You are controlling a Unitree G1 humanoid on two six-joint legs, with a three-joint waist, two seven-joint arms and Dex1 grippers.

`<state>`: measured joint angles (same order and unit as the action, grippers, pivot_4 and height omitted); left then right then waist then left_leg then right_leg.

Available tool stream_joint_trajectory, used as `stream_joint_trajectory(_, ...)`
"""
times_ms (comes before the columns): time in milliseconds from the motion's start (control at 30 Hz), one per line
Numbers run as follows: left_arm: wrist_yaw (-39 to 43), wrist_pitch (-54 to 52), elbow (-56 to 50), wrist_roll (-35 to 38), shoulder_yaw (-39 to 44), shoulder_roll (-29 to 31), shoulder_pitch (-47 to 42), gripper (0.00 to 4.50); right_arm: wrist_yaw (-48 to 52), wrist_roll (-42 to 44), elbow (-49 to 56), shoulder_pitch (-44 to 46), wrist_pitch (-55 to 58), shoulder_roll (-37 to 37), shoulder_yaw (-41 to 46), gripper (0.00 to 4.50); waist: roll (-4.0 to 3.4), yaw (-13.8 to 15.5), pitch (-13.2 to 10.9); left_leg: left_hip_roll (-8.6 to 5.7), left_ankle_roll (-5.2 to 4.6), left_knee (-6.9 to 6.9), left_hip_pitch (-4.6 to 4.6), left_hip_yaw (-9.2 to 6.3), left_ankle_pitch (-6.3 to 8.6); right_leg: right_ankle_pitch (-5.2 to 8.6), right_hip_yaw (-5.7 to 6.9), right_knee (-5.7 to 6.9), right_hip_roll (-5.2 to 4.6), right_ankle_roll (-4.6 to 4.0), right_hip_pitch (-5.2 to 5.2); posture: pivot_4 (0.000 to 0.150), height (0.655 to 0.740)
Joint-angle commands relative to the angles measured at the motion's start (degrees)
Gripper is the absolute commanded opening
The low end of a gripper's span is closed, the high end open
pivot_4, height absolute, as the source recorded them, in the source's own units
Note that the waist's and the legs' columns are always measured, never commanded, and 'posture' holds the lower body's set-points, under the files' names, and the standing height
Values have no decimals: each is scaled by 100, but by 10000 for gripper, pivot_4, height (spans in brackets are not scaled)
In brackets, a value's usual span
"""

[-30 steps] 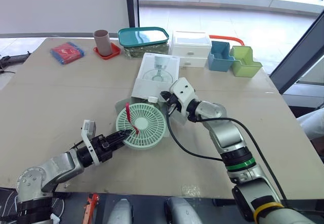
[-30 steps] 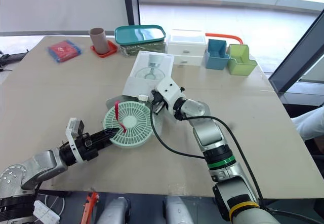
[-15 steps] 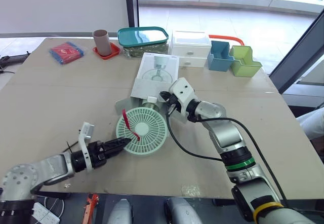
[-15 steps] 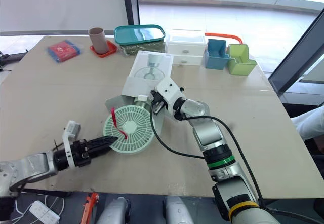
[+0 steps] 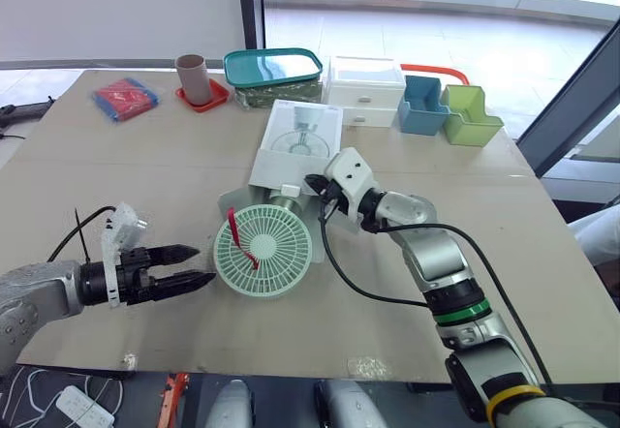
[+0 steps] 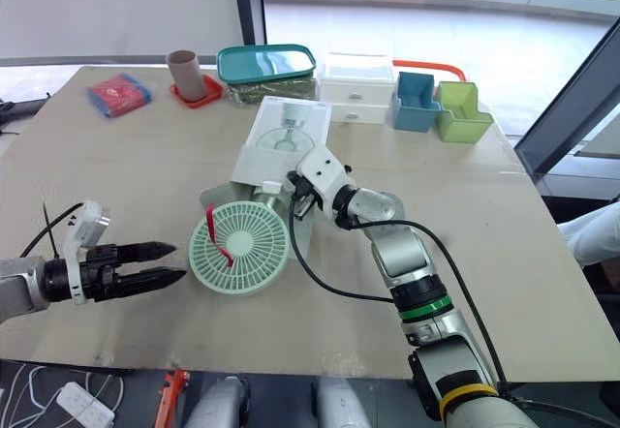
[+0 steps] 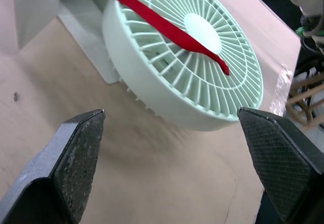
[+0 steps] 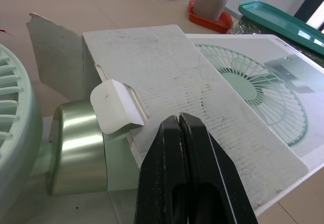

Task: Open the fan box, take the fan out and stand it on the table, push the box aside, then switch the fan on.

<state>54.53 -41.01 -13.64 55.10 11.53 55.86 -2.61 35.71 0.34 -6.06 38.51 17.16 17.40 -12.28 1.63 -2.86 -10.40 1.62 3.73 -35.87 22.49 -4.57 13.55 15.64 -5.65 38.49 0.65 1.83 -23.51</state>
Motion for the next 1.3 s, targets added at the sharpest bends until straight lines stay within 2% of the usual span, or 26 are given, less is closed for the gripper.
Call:
stream_joint_trajectory(33, 270, 786, -59, -595, 229, -24, -364, 44502, 18, 17, -51, -13, -17, 38, 71, 0, 1, 0, 0, 0, 0, 0, 1, -1, 0, 0, 1, 0, 0, 0, 0, 1500, 7400)
stream_joint_trajectory(233, 273, 3648, 621, -2619, 114, -512, -900, 44502, 43, 15, -12, -68, -15, 28, 33, 0, 3, 1, 0, 0, -1, 0, 0, 2, 1, -3, 0, -6, 0, -1, 2, 1500, 7400)
stream_joint_trajectory(400, 215, 7037, 1979, -4355, 6, -676, -1113, 44502, 44, 45, 9, -73, -31, 12, 59, 0, 3, 3, 0, 3, -2, 1, -1, 3, 1, -7, 3, -9, -1, -6, 2, 1500, 7400)
stream_joint_trajectory(467, 302, 8198, 2491, -4712, -88, -667, -1129, 44502, 65, 98, 31, -77, -50, 16, 106, 0, 3, 2, 0, 3, -3, 1, -1, 5, 1, -9, 2, -10, -3, -7, 1, 1500, 7400)
stream_joint_trajectory(700, 0, 10676, 3849, -5671, -578, -636, -1407, 44502, 388, 542, 248, -163, -118, 89, 357, 0, 3, 9, 0, 3, -9, -1, 2, 8, 4, -13, 5, -11, -6, -2, 2, 1500, 7400)
stream_joint_trajectory(800, -165, 11330, 4209, -5953, -1005, -736, -1609, 45000, 845, 1130, 603, -293, -144, 201, 654, 7876, 1, 11, -1, 1, -14, -1, 4, 7, 7, -16, 4, -10, -7, 3, 3, 1500, 7400)
stream_joint_trajectory(867, -324, 11667, 4468, -6213, -1176, -741, -1775, 45000, 1147, 1453, 916, -439, -152, 388, 830, 16284, 1, 16, -1, 1, -18, -3, 8, 5, 9, -18, 7, -10, -7, 5, 2, 1500, 7400)
stream_joint_trajectory(1033, -832, 12269, 5008, -6749, -1425, -787, -2110, 45000, 1778, 2130, 1633, -954, -78, 922, 1155, 40832, 1, 16, -1, 0, -21, -12, 15, -9, 11, -18, 25, -8, -10, 6, 4, 1500, 7400)
stream_joint_trajectory(1067, -940, 12349, 5087, -6877, -1435, -809, -2173, 45000, 1882, 2253, 1774, -1059, -64, 1003, 1193, 43161, 1, 10, -1, 0, -21, -14, 14, -9, 11, -18, 26, -6, -10, 6, 5, 1500, 7400)
stream_joint_trajectory(1300, -1804, 12736, 5306, -7884, -1272, -1174, -2592, 45000, 2347, 2655, 2752, -2088, -45, 1570, 1182, 43161, -3, 20, -2, -1, -22, -41, 8, -13, 10, -16, 29, 21, -5, 9, 12, 1500, 7400)
